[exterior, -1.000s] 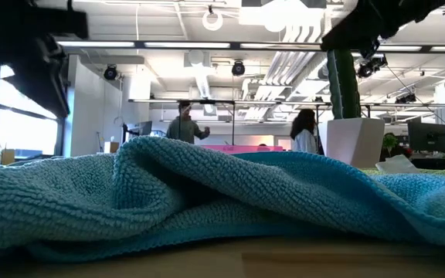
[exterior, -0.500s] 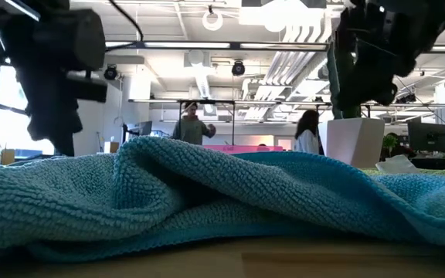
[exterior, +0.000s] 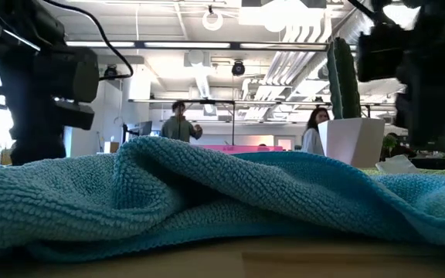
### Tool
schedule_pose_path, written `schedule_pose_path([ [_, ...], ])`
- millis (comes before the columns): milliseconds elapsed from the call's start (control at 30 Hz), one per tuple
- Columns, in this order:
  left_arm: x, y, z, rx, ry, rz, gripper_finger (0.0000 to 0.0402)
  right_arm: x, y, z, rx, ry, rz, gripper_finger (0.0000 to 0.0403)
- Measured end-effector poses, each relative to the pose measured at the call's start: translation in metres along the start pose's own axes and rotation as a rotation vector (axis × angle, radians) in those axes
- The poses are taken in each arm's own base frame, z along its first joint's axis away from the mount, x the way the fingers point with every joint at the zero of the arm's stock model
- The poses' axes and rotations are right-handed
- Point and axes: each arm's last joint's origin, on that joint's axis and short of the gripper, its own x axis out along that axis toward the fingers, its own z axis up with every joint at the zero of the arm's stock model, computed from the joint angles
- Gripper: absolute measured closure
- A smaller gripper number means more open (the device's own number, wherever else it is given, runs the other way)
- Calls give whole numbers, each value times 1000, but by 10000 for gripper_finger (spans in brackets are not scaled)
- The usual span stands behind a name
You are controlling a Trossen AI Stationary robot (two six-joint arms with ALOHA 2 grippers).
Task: Fold microfiber towels
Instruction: Adjust the colored microfiber cloths
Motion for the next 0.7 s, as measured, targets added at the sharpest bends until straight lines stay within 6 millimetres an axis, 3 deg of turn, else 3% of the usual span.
schedule_pose_path([
  [167,4,13,1,-137,-25,154,377,7,11,-14,-3,89,55,308],
  [333,-1,14,10,-149,-74,171,393,15,8,-21,-21,71,-33,308],
  [700,-58,-8,51,-46,-246,2,396,25,-27,-37,80,267,-432,309],
])
